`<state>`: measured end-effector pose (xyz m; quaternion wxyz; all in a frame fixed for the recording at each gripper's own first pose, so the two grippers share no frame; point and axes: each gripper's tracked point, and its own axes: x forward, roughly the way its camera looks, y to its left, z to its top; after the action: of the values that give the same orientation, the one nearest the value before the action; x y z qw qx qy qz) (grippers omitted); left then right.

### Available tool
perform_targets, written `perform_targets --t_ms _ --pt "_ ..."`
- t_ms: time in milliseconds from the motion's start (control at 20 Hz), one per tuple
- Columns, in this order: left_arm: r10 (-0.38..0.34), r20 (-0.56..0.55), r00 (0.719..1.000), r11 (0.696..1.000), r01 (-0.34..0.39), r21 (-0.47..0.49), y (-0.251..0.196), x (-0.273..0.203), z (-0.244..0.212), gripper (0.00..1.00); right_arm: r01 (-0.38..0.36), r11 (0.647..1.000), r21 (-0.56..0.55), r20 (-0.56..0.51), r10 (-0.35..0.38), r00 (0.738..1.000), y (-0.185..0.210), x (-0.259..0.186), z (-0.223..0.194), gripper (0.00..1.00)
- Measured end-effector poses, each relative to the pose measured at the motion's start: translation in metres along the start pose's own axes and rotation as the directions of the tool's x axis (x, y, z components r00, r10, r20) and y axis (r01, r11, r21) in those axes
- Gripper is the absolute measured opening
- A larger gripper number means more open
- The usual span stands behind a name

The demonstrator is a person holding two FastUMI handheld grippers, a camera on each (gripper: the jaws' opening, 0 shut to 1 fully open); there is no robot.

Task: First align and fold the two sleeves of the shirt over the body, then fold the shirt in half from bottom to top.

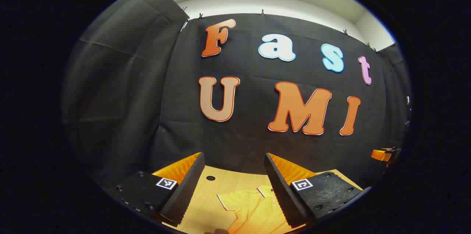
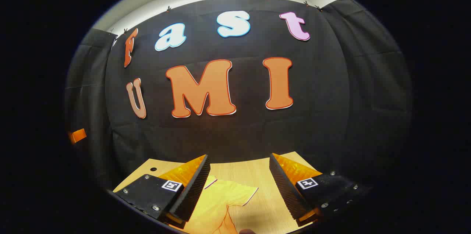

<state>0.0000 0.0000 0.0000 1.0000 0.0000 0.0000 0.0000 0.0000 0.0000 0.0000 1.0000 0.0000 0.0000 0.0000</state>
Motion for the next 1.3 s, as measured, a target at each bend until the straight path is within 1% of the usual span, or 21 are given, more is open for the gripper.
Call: perform_targets --t_ms 150,250,300,450,550,650,750,900,1000,1200,1300 --pt "0.024 -0.041 0.999 0.999 -0.025 -0.024 -0.010 0.019 -0.022 0.98 0.000 1.000 0.028 -0.080 0.002 0.997 -0.008 0.034 -0.025 0.98" --pt "0.036 -0.078 0.996 0.999 -0.037 -0.009 -0.013 0.035 -0.040 0.98 0.004 0.998 0.056 -0.137 0.004 0.991 -0.013 0.049 -0.038 0.98" --pt "0.036 -0.090 0.995 0.999 -0.036 -0.002 -0.015 0.041 -0.046 0.98 0.005 0.999 0.053 -0.149 0.003 0.989 -0.014 0.054 -0.041 0.98" --pt "-0.010 -0.100 0.995 1.000 0.010 -0.010 -0.031 0.064 -0.052 0.98 0.038 0.999 -0.015 -0.127 -0.040 0.991 -0.023 0.062 -0.044 0.98" --pt "-0.035 -0.099 0.994 0.999 0.035 -0.007 -0.037 0.078 -0.054 0.98 0.035 0.999 -0.039 -0.108 -0.039 0.993 -0.017 0.058 -0.043 0.98" --pt "-0.066 -0.091 0.994 0.998 0.066 -0.006 -0.046 0.087 -0.054 0.98 0.029 0.998 -0.059 -0.066 -0.033 0.997 -0.009 0.050 -0.035 0.98" --pt "-0.093 -0.102 0.990 0.995 0.094 0.011 -0.050 0.093 -0.055 0.97 0.027 0.997 -0.066 -0.042 -0.030 0.999 -0.002 0.046 -0.030 0.98" --pt "-0.130 -0.117 0.985 0.991 0.133 0.020 -0.053 0.100 -0.057 0.97 0.055 0.998 -0.040 -0.074 -0.058 0.996 0.002 0.049 -0.035 0.98" --pt "-0.144 -0.130 0.981 0.989 0.147 0.018 -0.049 0.102 -0.060 0.98 0.065 0.998 -0.020 -0.083 -0.066 0.994 0.006 0.051 -0.037 0.98" --pt "-0.144 -0.143 0.979 0.989 0.146 0.007 -0.034 0.106 -0.066 0.98 0.082 0.996 -0.038 -0.118 -0.086 0.989 0.015 0.057 -0.045 0.98" --pt "-0.152 -0.162 0.975 0.988 0.156 0.008 -0.029 0.108 -0.072 0.98 0.085 0.996 -0.036 -0.169 -0.090 0.982 0.017 0.066 -0.056 0.98"
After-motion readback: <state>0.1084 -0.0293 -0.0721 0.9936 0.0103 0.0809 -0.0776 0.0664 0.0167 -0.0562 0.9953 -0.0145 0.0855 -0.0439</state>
